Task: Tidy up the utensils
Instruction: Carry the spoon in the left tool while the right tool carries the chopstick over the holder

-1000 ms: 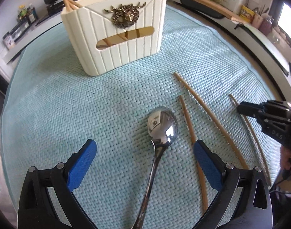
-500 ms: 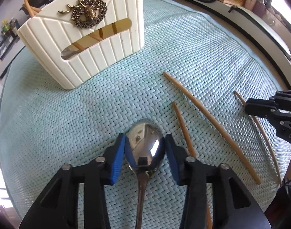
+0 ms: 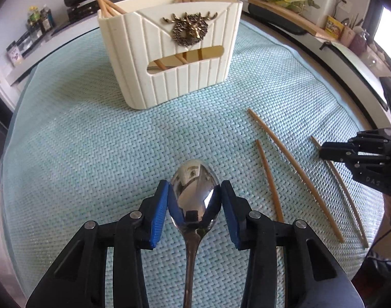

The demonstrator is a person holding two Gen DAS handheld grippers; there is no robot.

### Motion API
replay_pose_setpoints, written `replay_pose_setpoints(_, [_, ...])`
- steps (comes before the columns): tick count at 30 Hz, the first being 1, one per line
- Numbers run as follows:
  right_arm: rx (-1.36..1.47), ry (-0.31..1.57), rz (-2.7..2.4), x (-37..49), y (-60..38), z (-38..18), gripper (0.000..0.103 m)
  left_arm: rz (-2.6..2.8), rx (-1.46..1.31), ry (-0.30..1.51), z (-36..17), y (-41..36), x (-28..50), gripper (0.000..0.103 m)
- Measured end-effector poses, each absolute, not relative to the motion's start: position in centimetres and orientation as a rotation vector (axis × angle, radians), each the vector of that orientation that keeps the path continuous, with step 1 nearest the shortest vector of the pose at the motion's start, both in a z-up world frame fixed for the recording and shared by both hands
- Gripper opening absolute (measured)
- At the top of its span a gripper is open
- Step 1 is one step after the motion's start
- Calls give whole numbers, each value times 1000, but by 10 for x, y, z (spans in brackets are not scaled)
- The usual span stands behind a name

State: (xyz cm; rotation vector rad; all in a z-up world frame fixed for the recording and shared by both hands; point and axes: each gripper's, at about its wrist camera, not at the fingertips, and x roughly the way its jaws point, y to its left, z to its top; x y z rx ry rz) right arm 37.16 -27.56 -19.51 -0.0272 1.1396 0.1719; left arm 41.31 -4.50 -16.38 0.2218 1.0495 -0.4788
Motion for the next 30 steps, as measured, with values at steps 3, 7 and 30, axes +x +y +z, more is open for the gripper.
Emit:
replay_pose_setpoints(3, [-79,1159,170,382,-265,-195,9,-467,189,1022,-151,-31,409,41])
replay_pose_setpoints(7, [-36,1130,190,386,-264,-183,7,-460,139,987,-136,-16,399,41])
replay_pose_setpoints(30, [158,627,296,305,-288,-44,6,-405,-71,798,-50,21,378,41])
